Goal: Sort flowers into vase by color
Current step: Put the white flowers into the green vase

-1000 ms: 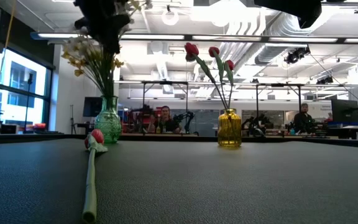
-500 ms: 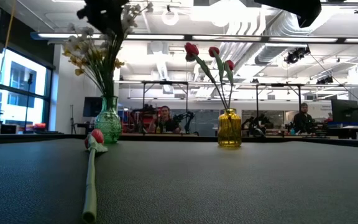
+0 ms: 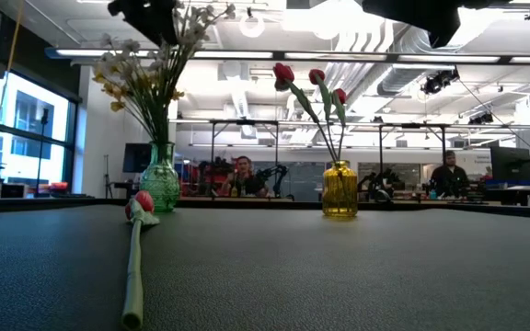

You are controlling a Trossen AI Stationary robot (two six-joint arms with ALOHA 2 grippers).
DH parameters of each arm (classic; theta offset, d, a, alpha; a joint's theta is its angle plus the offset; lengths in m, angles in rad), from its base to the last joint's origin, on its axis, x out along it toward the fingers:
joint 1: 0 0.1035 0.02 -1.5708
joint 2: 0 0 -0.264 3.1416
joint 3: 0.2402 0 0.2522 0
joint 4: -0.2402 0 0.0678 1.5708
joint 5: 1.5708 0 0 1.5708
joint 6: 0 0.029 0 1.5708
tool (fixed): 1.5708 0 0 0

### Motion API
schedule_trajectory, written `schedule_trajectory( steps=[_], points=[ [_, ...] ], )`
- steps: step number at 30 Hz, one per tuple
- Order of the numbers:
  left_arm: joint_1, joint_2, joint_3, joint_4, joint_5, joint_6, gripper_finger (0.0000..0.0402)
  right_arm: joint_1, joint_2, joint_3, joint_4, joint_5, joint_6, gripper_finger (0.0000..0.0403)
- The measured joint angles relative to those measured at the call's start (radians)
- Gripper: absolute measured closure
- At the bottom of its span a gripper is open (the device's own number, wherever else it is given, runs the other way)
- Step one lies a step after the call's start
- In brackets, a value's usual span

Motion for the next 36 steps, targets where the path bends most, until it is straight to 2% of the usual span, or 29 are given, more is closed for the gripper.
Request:
schedule_trajectory(
  steps=[5, 10, 14, 16, 29, 36],
  points=[
    [0.017, 0.000, -0.089, 0.092, -0.012, 0.038, 0.0241, 0.000, 0.000, 0.000, 0.000, -0.004, 0.000, 0.0187],
    [0.016, 0.001, -0.178, 0.232, -0.013, 0.112, 0.0307, 0.000, 0.000, 0.000, 0.000, -0.005, 0.000, 0.0187],
    [0.016, 0.001, -0.200, 0.250, -0.029, 0.125, 0.0374, 0.000, 0.000, 0.000, 0.000, -0.005, 0.007, 0.0187],
    [0.016, 0.001, -0.201, 0.249, -0.042, 0.131, 0.0394, 0.000, 0.000, 0.000, 0.000, -0.006, 0.008, 0.0187],
    [0.068, 0.001, -0.201, 0.161, -0.063, 0.053, 0.0401, 0.003, 0.000, 0.000, -0.039, -0.006, 0.061, 0.0187],
    [0.122, 0.003, -0.201, 0.154, 0.009, 0.042, 0.0401, 0.003, 0.000, 0.000, -0.055, -0.024, 0.087, 0.0187]
  ],
)
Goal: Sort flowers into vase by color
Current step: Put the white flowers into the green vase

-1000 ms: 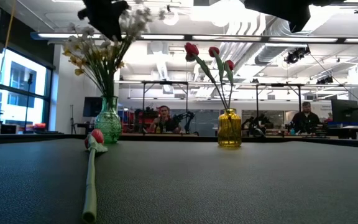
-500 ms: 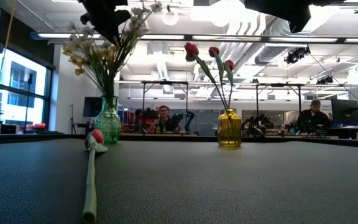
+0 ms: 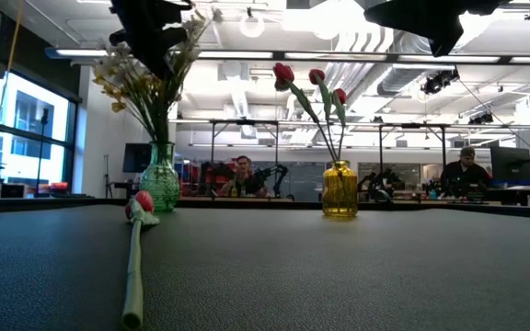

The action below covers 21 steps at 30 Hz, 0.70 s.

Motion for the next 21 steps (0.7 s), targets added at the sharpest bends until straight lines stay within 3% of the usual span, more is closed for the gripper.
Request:
schedule_trajectory(
  steps=[12, 16, 21],
  points=[
    [0.011, 0.006, -0.126, 0.020, 0.025, -0.075, 0.0401, 0.000, 0.000, 0.000, 0.000, -0.025, 0.018, 0.0187],
    [0.007, -0.007, -0.115, 0.016, 0.036, -0.070, 0.0396, 0.000, 0.000, 0.000, -0.001, -0.031, 0.018, 0.0187],
    [0.003, -0.047, -0.045, 0.006, 0.124, -0.060, 0.0355, 0.000, 0.000, 0.000, -0.001, -0.031, 0.017, 0.0187]
  ],
)
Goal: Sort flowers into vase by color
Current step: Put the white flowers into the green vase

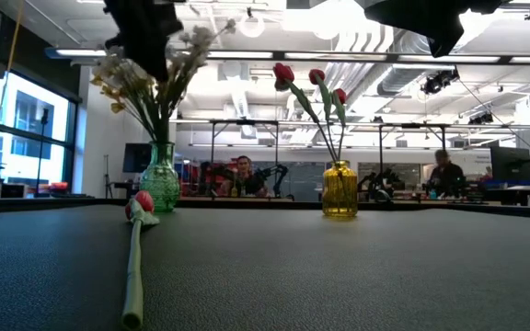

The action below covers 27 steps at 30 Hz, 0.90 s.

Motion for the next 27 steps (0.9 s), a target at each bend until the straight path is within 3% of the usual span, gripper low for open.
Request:
schedule_trajectory(
  steps=[7, 15, 23, 27],
  points=[
    [-0.001, -0.015, 0.152, -0.126, 0.067, -0.044, 0.0294, 0.000, 0.000, 0.000, 0.000, -0.011, 0.001, 0.0187],
    [-0.103, -0.015, 0.337, -0.263, 0.123, -0.064, 0.0296, 0.000, 0.000, 0.000, -0.006, -0.030, -0.007, 0.0187],
    [-0.448, -0.015, 0.422, -0.259, 0.108, -0.113, 0.0328, 0.000, 0.000, 0.000, -0.006, -0.033, -0.001, 0.0187],
    [-0.656, -0.004, 0.402, -0.273, -0.094, -0.193, 0.0344, 0.000, 0.000, 0.000, -0.015, -0.042, 0.001, 0.0187]
  ],
)
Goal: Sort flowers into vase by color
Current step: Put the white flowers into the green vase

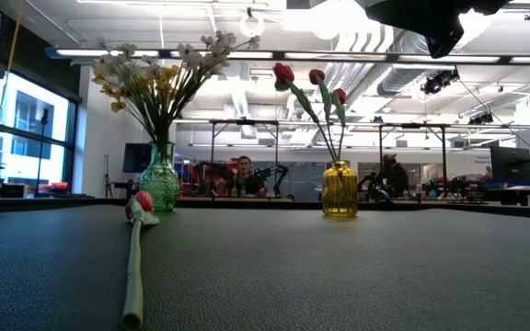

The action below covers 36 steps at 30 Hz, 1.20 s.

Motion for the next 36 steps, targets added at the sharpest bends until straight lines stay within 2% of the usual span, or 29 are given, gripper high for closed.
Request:
schedule_trajectory(
  steps=[3, 8, 11, 13, 18, 20, 22, 26, 31, 36],
  points=[
    [-0.092, 0.012, -0.080, -0.002, -0.117, -0.021, 0.0350, 0.000, 0.000, 0.000, -0.006, -0.001, 0.001, 0.0187],
    [-0.124, 0.028, -0.228, 0.010, -0.180, -0.121, 0.0330, 0.000, 0.000, 0.000, -0.008, -0.022, 0.009, 0.0187],
    [-0.095, 0.040, -0.311, 0.013, -0.188, -0.169, 0.0294, 0.000, 0.000, 0.000, -0.007, -0.022, 0.008, 0.0187],
    [-0.067, 0.046, -0.364, 0.037, -0.229, -0.186, 0.0266, 0.000, 0.000, 0.000, -0.008, -0.022, 0.008, 0.0187],
    [0.030, 0.067, -0.454, 0.182, -0.468, -0.088, 0.0204, -0.001, 0.000, 0.000, -0.006, -0.022, 0.008, 0.0187],
    [0.081, 0.081, -0.476, 0.270, -0.528, -0.005, 0.0189, -0.002, 0.000, 0.000, -0.004, -0.022, 0.011, 0.0187],
    [0.144, 0.097, -0.490, 0.372, -0.530, 0.091, 0.0180, -0.002, 0.000, 0.000, -0.004, -0.022, 0.011, 0.0187],
    [0.279, 0.143, -0.494, 0.509, -0.442, 0.206, 0.0170, -0.006, 0.000, 0.000, 0.004, -0.021, 0.011, 0.0187],
    [0.406, 0.173, -0.494, 0.552, -0.434, 0.266, 0.0160, -0.006, 0.000, 0.000, 0.004, -0.022, 0.023, 0.0187],
    [0.472, 0.187, -0.495, 0.637, -0.395, 0.344, 0.0158, -0.007, 0.000, 0.000, 0.004, -0.021, 0.015, 0.0187]
  ],
)
